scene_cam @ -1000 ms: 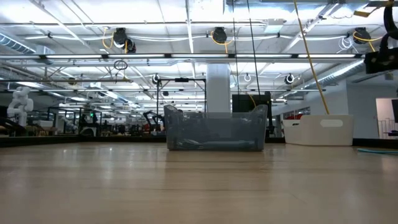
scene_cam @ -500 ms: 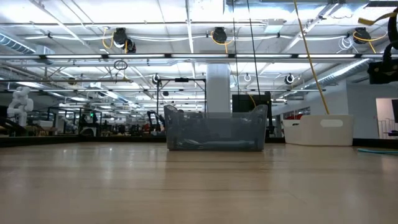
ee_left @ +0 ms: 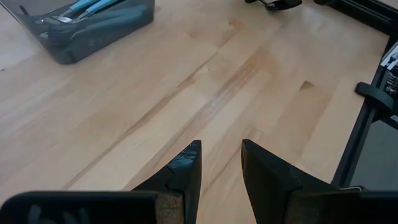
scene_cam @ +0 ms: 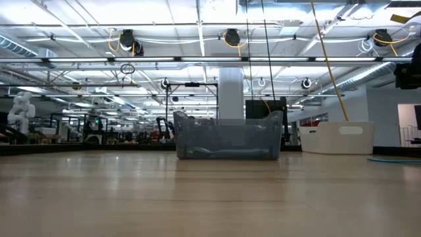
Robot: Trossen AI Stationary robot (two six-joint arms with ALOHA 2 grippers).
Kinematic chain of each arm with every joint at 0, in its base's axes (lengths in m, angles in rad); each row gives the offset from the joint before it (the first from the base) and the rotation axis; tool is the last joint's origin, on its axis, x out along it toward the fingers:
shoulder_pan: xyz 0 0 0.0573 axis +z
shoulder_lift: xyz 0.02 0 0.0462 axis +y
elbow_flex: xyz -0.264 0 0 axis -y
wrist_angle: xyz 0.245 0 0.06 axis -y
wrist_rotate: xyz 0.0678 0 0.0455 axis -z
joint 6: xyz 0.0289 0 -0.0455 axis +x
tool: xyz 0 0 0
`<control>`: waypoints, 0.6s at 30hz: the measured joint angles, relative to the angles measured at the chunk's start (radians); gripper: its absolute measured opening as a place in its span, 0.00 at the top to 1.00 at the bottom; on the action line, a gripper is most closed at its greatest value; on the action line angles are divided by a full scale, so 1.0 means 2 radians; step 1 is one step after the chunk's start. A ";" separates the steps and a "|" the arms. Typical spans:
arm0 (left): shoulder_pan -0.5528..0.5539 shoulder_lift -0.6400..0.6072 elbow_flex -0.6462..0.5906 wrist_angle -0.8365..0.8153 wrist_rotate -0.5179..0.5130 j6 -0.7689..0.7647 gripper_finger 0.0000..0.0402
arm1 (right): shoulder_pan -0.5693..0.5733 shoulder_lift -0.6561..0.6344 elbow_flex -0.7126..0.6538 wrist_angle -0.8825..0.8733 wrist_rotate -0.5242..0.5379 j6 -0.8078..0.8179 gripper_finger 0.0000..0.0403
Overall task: Sort silverware by color (type)
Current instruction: Put the dark blue spoon into the blue bin
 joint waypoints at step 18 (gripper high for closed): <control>0.001 0.000 0.000 0.002 0.000 0.005 0.72 | 0.001 0.002 0.023 0.022 0.014 -0.124 0.98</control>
